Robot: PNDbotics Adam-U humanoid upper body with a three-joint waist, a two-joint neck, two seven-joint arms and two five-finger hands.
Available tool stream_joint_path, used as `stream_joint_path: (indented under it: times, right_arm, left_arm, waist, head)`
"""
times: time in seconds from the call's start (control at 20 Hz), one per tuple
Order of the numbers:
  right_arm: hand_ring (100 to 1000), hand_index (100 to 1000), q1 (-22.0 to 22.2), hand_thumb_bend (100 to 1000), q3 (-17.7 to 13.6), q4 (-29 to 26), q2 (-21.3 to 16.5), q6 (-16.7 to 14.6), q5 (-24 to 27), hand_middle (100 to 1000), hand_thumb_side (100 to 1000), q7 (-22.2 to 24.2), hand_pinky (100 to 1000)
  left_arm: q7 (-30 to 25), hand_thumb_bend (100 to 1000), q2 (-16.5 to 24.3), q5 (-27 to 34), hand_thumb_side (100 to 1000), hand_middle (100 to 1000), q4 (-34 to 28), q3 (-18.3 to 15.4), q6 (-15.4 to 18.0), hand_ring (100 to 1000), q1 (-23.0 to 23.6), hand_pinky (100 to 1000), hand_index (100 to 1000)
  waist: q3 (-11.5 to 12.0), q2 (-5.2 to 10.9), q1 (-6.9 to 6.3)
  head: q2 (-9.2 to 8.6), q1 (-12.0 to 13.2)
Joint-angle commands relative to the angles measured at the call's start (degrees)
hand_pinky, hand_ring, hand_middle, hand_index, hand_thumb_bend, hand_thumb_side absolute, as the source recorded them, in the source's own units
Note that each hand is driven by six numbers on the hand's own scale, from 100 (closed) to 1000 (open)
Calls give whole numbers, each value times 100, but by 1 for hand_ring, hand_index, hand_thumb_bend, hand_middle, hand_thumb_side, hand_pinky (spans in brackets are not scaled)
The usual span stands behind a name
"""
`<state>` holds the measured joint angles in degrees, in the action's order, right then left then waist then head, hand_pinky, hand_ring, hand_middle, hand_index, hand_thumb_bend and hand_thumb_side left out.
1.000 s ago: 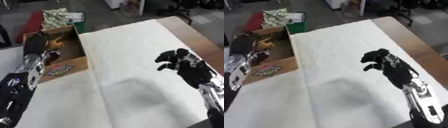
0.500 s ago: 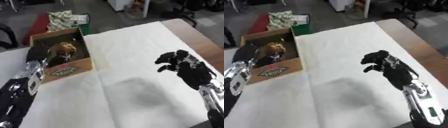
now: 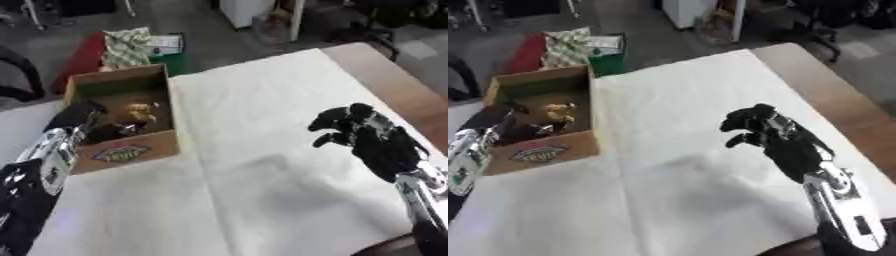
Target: Pick up objects on the table and place them in the box.
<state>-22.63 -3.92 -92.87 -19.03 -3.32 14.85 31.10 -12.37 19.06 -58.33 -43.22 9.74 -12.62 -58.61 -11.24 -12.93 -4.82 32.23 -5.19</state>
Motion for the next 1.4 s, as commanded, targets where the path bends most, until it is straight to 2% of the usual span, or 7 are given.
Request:
stream_joint_path:
  times: [0.05, 0.3, 0.6, 0.95, 1.15, 1.2, 1.4]
  right_arm:
    - [790, 771, -43, 100, -61, -42, -78, 17, -31, 690, 950, -9, 651]
    - [790, 770, 1, 100, -77, -30, -76, 23, -34, 689, 948, -16, 651]
    - [790, 770, 21, 100, -87, -28, -72, 31, -35, 689, 944, -3, 651]
    - [790, 770, 72, 100, -123, -17, -83, 30, -38, 688, 945, -16, 651]
    - [790, 770, 116, 100, -154, -16, -92, 23, -36, 688, 943, -33, 651]
    - [790, 770, 129, 100, -163, -15, -96, 19, -35, 688, 943, -38, 651]
    - [789, 770, 173, 100, -197, -10, -103, 0, -31, 688, 940, -66, 650]
  left_arm:
    - [-274, 907, 318, -65, 1000, 876, -297, 47, 182, 885, -186, 841, 868]
    - [-691, 861, 523, -178, 973, 865, -925, 40, 398, 872, -204, 831, 863]
    - [-1220, 826, 732, -285, 933, 862, -1722, 2, 431, 868, -161, 829, 861]
    - [-1864, 767, 1196, -11, 878, 851, -2728, -219, 605, 857, -12, 823, 853]
    - [-2219, 669, 1608, 245, 797, 845, -3309, -434, 793, 850, 249, 815, 847]
    - [-2268, 620, 1711, 315, 758, 839, -3458, -506, 826, 843, 356, 808, 842]
    - [-2217, 517, 1954, 667, 711, 823, -4062, -754, 813, 826, 881, 791, 829]
  waist:
    - [27, 152, 33]
    - [90, 203, 40]
    - [129, 242, 42]
    - [250, 283, 60]
    - [409, 313, 97]
    - [460, 321, 112]
    - [624, 338, 169]
  head:
    - [34, -34]
    - [60, -79]
    - [60, -116]
    - [98, -183]
    - [144, -241]
    - [164, -252]
    - [226, -272]
